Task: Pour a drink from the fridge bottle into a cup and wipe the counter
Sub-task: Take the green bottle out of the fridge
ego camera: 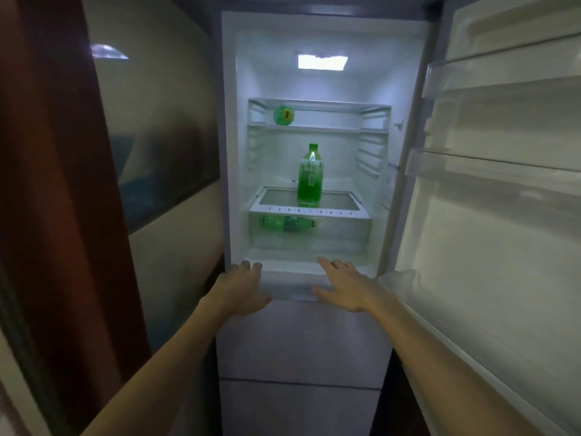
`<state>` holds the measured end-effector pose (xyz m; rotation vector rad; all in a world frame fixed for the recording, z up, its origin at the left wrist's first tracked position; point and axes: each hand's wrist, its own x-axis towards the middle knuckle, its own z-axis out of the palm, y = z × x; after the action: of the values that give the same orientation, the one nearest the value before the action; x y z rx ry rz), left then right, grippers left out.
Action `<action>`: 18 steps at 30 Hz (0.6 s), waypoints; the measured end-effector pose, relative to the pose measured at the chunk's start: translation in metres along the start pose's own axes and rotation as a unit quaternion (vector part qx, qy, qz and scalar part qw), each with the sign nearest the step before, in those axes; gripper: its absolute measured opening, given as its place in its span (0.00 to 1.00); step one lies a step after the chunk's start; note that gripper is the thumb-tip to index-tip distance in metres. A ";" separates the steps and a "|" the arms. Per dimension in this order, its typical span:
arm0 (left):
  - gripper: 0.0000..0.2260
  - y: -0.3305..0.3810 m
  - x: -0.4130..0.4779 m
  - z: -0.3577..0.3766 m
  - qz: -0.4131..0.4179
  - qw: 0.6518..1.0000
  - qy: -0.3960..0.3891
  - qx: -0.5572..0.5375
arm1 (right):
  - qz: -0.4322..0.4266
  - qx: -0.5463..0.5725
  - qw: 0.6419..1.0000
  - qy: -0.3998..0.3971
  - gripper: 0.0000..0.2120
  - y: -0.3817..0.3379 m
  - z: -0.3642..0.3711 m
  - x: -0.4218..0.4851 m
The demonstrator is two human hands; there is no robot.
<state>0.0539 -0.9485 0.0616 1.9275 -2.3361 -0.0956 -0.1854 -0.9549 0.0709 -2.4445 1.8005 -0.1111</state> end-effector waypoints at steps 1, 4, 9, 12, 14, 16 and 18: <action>0.32 0.002 0.008 -0.001 -0.001 1.000 0.001 0.002 | -0.003 0.004 1.000 0.003 0.36 0.004 0.000 0.007; 0.33 0.008 0.031 -0.003 0.000 1.000 0.005 -0.002 | -0.006 0.020 1.000 0.014 0.36 0.014 -0.003 0.025; 0.33 0.011 0.066 -0.004 0.005 1.000 0.010 -0.021 | -0.012 0.024 0.999 0.037 0.36 0.028 -0.009 0.057; 0.33 0.007 0.088 -0.003 0.003 0.999 0.019 -0.028 | -0.012 0.025 0.998 0.052 0.36 0.036 -0.013 0.077; 0.33 0.004 0.105 -0.003 0.000 0.999 0.028 -0.019 | -0.008 0.031 0.998 0.063 0.36 0.040 -0.016 0.092; 0.34 0.002 0.124 -0.006 0.000 0.999 0.032 -0.017 | -0.002 0.037 0.996 0.075 0.36 0.045 -0.021 0.108; 0.34 0.000 0.145 -0.007 0.008 0.999 0.034 -0.026 | 0.004 0.037 0.995 0.091 0.36 0.050 -0.026 0.126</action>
<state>0.0281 -1.0907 0.0754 1.8574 -2.2809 -0.0874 -0.1988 -1.0915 0.0898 -2.4462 1.8397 -0.4048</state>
